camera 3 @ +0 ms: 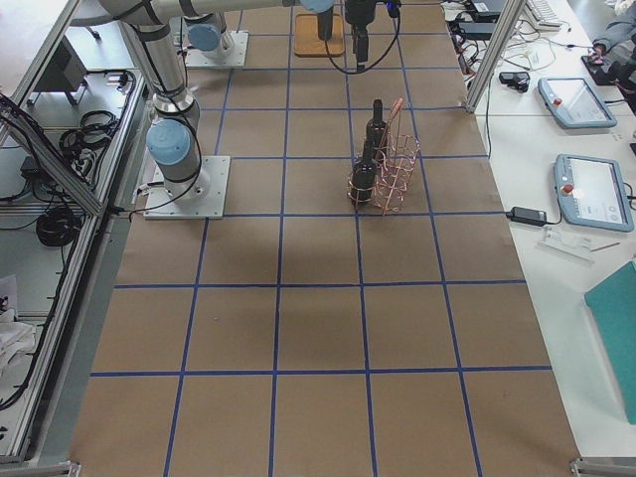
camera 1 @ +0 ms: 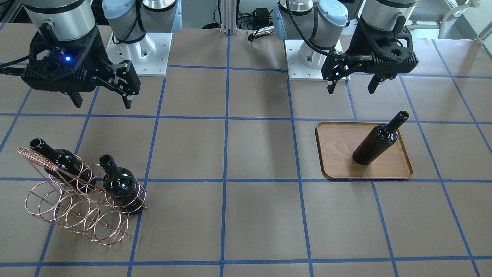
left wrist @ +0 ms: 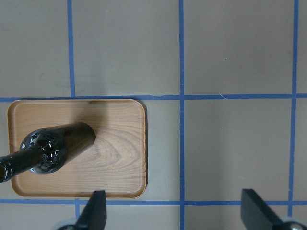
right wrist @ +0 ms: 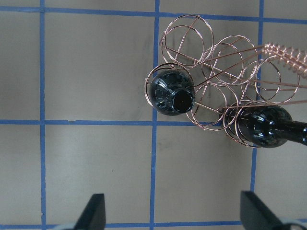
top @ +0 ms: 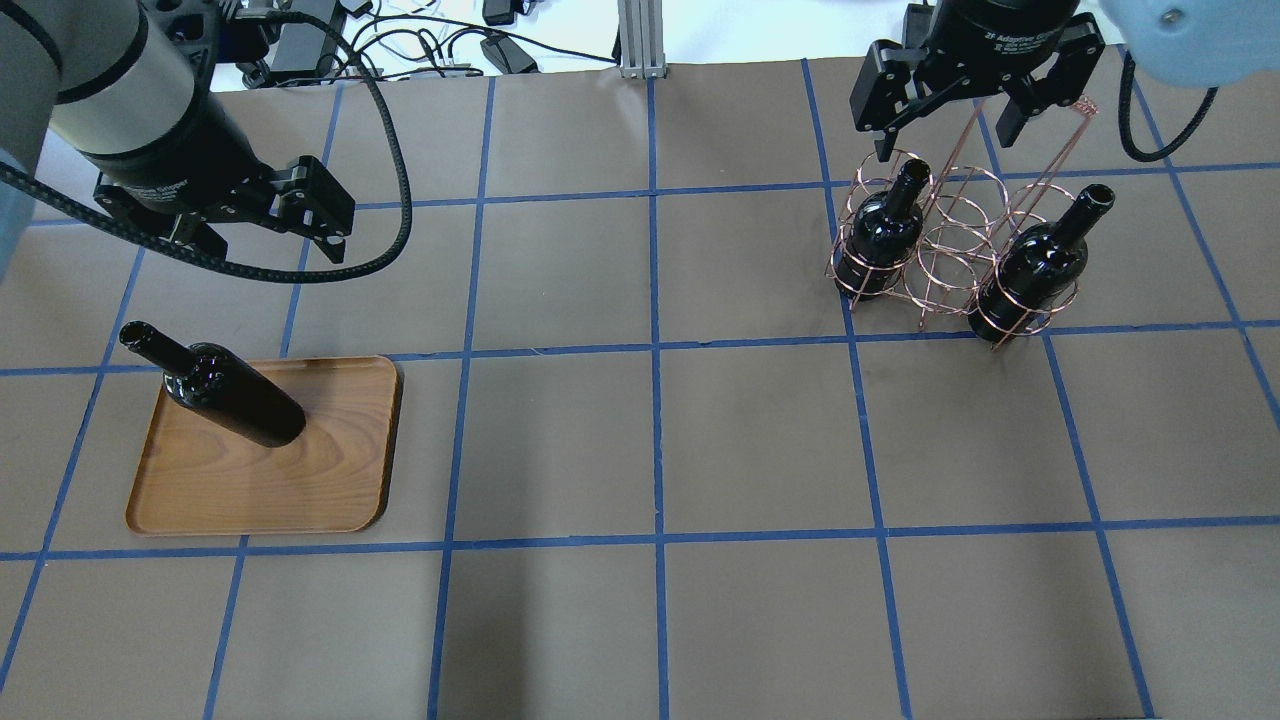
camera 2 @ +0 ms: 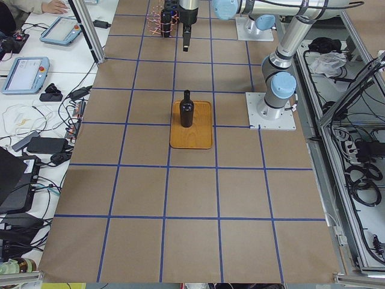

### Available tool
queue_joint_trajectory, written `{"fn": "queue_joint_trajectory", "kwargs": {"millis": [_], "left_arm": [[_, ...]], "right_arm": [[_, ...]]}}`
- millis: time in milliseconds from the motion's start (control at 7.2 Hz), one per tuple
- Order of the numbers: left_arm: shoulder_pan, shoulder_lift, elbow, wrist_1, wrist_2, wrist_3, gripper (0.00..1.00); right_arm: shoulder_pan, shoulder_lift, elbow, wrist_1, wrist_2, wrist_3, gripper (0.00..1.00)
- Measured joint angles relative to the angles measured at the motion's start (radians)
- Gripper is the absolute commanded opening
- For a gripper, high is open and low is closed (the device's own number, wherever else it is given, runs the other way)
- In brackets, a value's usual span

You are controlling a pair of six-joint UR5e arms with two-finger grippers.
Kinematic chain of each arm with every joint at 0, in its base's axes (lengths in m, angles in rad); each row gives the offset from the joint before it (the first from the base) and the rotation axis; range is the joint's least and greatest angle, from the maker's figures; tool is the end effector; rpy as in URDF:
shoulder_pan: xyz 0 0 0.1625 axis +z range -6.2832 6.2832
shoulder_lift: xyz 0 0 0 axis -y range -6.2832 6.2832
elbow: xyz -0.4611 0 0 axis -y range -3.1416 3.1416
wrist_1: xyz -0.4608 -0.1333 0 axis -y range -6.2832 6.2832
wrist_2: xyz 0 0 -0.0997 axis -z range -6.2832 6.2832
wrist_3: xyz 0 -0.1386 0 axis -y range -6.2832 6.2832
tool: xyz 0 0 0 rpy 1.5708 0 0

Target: Take wine from basket and place on tray

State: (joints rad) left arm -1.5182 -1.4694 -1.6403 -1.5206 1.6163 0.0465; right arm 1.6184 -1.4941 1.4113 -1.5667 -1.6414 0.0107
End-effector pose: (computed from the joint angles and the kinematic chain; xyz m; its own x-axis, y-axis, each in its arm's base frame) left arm -0.0992 -0.5306 0.5061 -0.9987 -0.0099 -0.0491 -0.0060 0.9968 -0.0798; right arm 0.1522 -0.5982 0.5304 -0.9971 -0.0313 0.0695 -0.0368 0.9962 -0.0794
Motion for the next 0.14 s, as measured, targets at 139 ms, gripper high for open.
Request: {"fn": "queue_joint_trajectory", "kwargs": {"millis": [139], "left_arm": [[-0.001, 0.002, -0.001, -0.002, 0.000, -0.001, 1.00]], "right_arm": [[0.000, 0.000, 0.000, 0.000, 0.000, 0.000, 1.00]]}}
